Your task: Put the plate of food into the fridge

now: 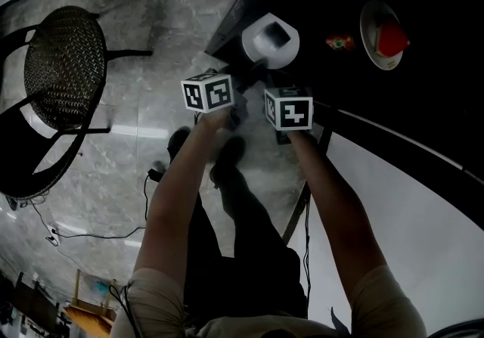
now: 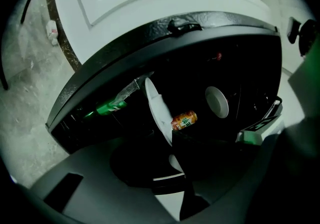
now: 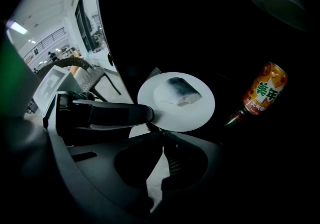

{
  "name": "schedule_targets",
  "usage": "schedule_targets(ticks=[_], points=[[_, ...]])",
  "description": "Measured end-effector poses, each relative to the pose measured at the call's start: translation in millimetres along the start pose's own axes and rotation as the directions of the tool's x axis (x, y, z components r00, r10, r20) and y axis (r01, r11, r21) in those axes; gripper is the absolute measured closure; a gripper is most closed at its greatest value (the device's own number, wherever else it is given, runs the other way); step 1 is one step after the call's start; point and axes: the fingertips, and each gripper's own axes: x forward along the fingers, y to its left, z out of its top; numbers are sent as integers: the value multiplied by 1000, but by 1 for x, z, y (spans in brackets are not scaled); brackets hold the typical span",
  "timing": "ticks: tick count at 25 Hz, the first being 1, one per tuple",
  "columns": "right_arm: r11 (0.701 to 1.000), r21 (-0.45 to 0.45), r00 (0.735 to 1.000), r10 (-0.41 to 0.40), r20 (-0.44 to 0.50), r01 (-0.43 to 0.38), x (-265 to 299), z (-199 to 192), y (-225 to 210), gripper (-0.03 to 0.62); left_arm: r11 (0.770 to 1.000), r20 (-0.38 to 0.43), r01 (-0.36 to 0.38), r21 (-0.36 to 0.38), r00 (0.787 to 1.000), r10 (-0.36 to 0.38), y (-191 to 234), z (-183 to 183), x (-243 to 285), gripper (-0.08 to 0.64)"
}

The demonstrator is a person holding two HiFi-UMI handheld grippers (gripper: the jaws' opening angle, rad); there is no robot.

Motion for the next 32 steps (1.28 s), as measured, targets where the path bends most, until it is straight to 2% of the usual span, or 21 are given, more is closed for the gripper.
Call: schedule_targets(ticks=[8,12,16,19,21,26,32], points=[[999,-19,1000,28,0,-28,-9,-3,12,569,999,-23,-4,46,1000,5,-5,3,17,472],[998,-42,999,47,-1,-47,-13,-5,16,569,999,-23,-5,35,1000,6,-6,6,21,472],[998,-35,998,55,-6,-55,-16,-11,15,569,999,-37,31,29,999,-30,-15,-3,11,428],[998,-29,998,62,-14,-63,-17,-16,17,569,996,-41,-43,79,998,46,-4,-7,-1,426],[997,-23,998,68,-18,-68,-18,-20,19,569,993,-20,-80,86,996,82,3,-2,-5,431],[997,-21,996,79,-28,-79,-20,-29,28,569,987,-47,-92,135,994,99,2,1,-2,460],[996,-19,996,85,-21,-86,-23,-27,29,569,996,-50,-67,64,996,70,2,7,11,469]])
